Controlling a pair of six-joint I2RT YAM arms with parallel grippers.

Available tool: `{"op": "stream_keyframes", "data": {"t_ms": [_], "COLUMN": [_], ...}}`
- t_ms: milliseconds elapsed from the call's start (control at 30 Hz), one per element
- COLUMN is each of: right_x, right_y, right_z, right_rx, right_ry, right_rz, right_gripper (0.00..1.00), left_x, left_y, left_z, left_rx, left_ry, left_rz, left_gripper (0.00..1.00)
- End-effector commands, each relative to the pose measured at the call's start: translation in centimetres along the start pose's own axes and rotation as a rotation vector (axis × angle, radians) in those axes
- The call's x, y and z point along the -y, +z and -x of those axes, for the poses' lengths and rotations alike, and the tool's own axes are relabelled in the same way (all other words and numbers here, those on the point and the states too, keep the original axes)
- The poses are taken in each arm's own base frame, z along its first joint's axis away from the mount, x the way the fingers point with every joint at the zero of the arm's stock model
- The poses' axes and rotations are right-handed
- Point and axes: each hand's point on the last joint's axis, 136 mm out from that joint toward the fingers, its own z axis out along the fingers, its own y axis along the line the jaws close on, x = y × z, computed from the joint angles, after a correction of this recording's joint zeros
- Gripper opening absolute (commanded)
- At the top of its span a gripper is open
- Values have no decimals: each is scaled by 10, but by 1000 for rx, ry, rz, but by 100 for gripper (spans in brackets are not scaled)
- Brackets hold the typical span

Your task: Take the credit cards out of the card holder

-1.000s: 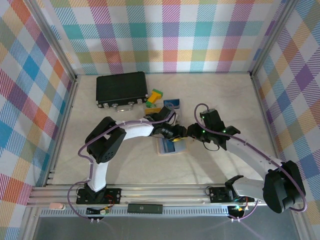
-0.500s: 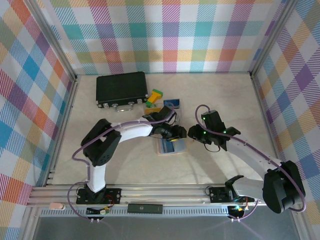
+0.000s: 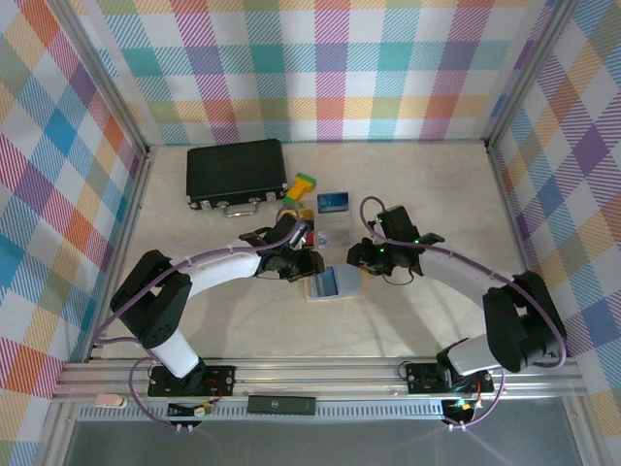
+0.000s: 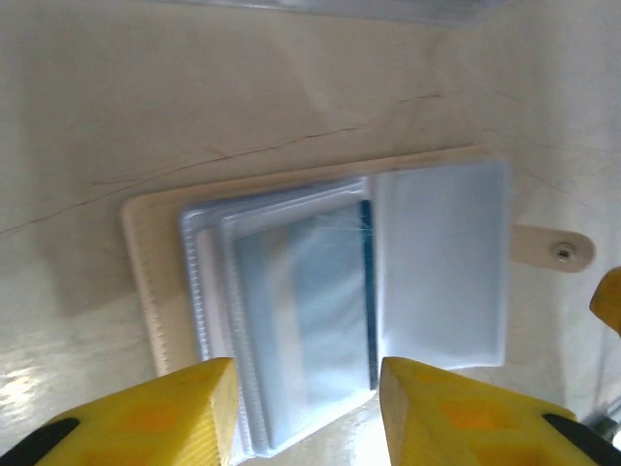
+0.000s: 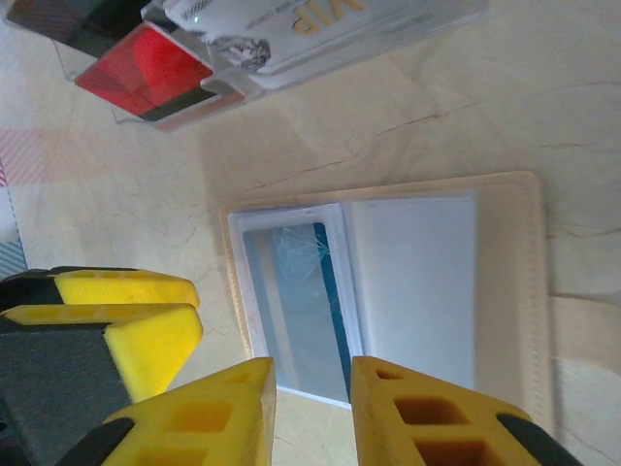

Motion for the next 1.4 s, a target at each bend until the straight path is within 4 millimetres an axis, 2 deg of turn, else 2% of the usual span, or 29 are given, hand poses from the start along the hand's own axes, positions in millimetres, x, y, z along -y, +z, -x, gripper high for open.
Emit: {"op": "stream_keyframes", "data": {"t_ms": [0, 67, 200, 533, 900, 1167, 1367], "right_x": [-19, -19, -18, 0, 10, 9, 10], "right_y": [11, 18, 30, 49, 60, 63, 65], "right_z": [-3, -5, -8, -13, -19, -23, -25], "right_rx": [-55, -81, -121, -165, -201, -225, -238], "right_ry": [-45, -43, -31, 7, 4, -10, -16], "right_rz": [58, 63, 72, 28, 15, 40, 48], "right_gripper": [26, 25, 22, 22, 21, 19, 19], "left_x": [-7, -9, 3, -4, -34, -38, -34], "left_y": [2, 5, 8, 29, 33, 37, 40], "left_z": [1, -1, 4, -1, -12, -14, -14], "left_rx": [10, 0, 5, -50, -77, -89, -101], "left_ry": [-35, -44, -35, -37, -70, -78, -73], "left_rz": [28, 28, -17, 3, 114, 123, 104], "left_gripper": [37, 34, 28, 23, 19, 17, 15]}}
